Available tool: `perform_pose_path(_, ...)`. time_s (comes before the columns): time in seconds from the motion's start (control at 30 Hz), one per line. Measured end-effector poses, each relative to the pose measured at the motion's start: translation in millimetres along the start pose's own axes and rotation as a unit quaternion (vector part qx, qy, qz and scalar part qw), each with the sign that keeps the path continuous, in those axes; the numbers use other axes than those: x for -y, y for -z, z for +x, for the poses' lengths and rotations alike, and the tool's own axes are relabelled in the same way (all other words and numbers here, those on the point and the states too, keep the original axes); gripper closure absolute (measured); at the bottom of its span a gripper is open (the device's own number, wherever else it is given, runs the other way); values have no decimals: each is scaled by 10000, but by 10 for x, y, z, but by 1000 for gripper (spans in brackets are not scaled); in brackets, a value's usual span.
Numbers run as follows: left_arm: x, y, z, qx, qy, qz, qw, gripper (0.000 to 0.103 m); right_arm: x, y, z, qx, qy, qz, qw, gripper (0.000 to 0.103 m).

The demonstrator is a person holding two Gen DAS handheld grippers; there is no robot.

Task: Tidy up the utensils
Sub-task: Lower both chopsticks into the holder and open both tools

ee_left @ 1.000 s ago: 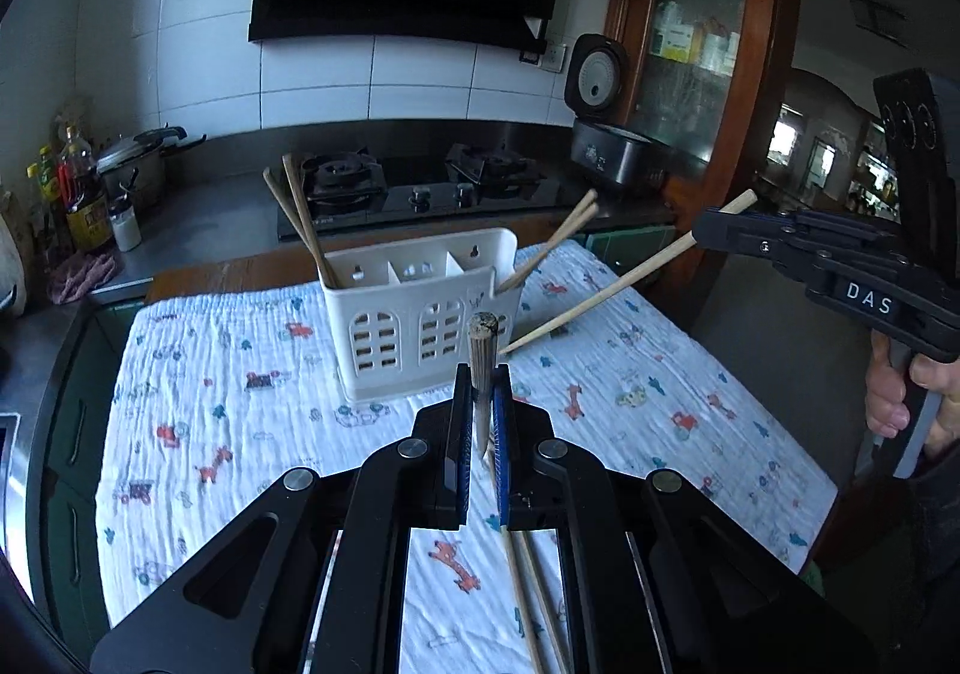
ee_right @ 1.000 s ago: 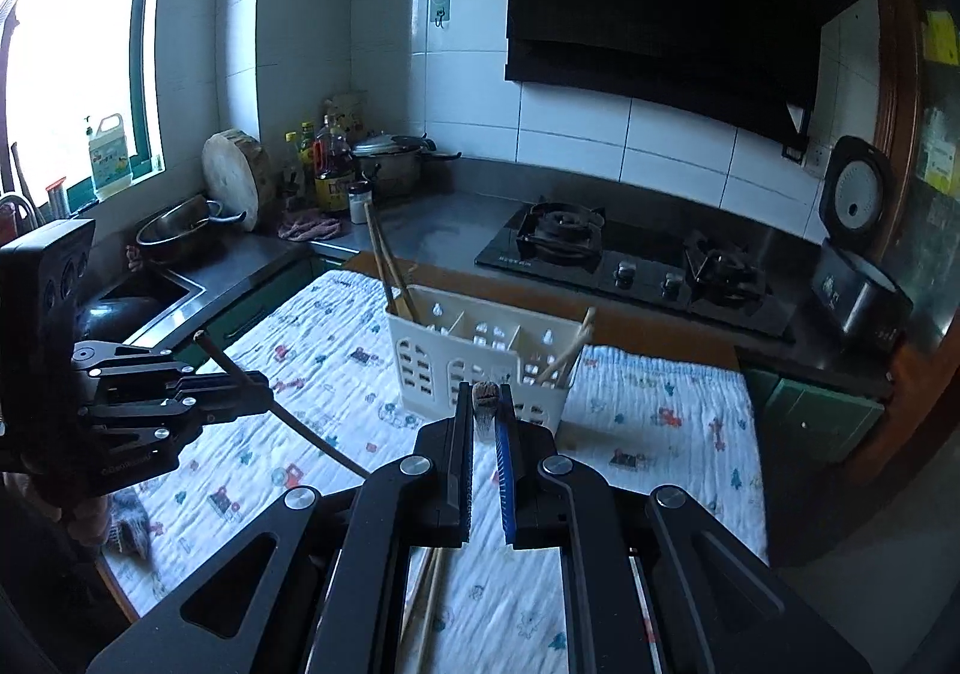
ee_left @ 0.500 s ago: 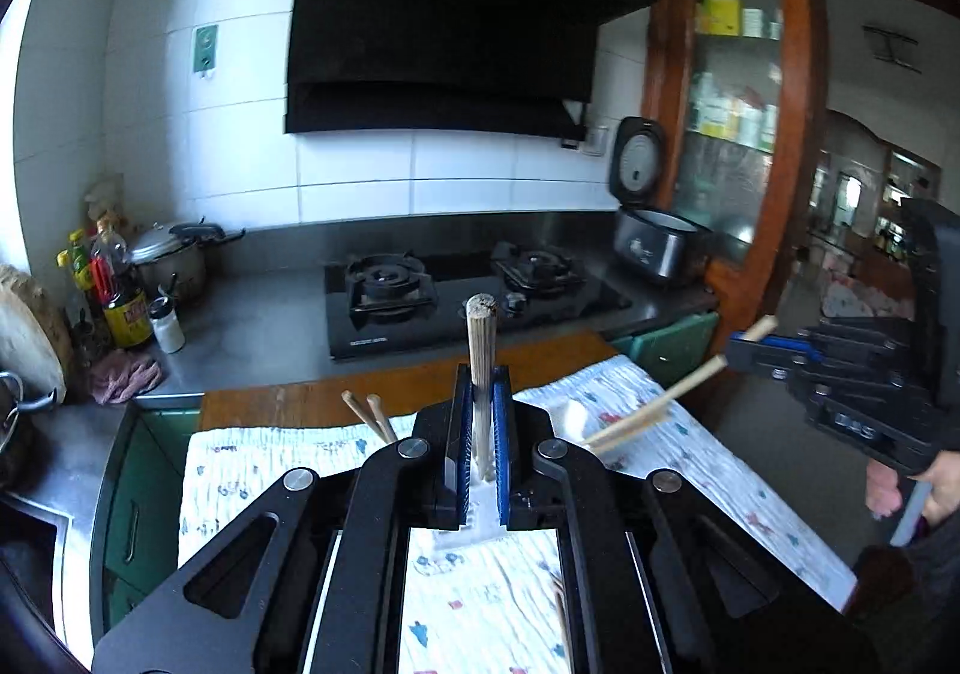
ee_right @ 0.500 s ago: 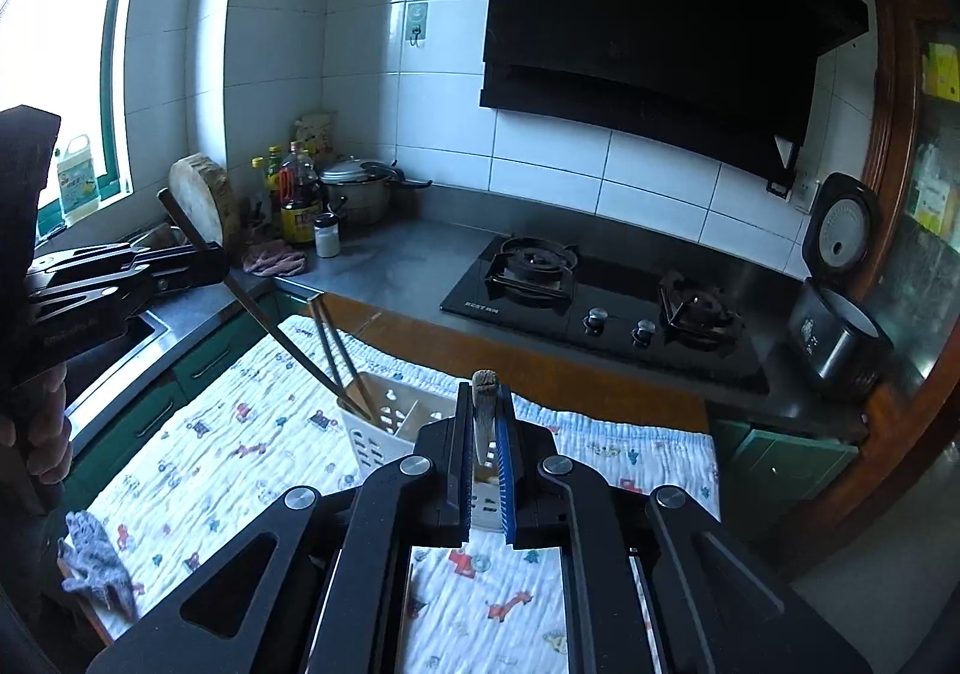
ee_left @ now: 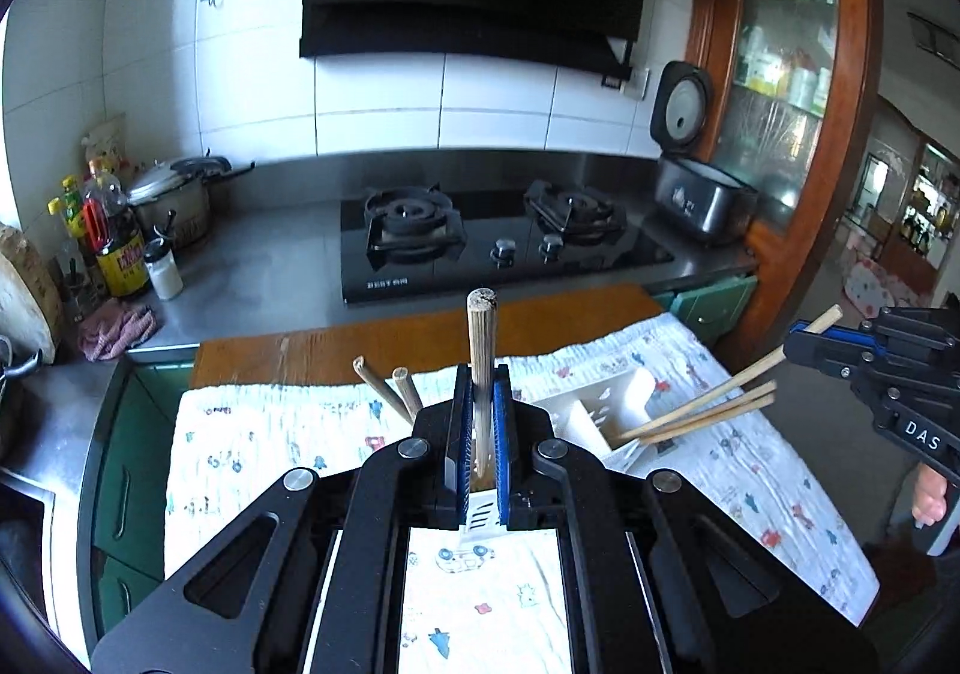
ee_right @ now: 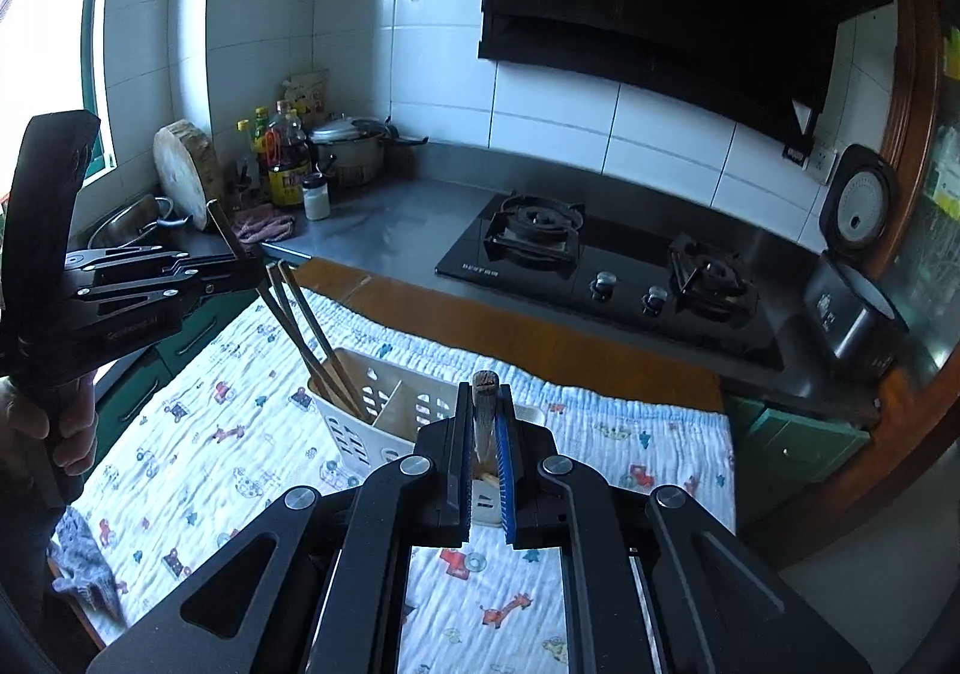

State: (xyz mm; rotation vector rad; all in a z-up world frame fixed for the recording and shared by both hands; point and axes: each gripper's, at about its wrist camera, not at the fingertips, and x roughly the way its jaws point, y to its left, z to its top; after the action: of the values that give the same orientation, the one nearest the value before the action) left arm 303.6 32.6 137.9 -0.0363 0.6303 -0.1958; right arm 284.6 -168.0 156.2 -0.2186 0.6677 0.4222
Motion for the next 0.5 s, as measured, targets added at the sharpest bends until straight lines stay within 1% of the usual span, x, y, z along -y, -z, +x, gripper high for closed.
perform_pose_path(0.1, -55, 39, 111, -133, 65, -87, 9999, 98, 6, 22, 115, -97, -22, 12, 9999, 96)
perform_pose_path(0.5, -147, 178, 374, -432, 51, -177, 9989, 98, 53, 190, 534, -445, -208, 283, 9984, 96)
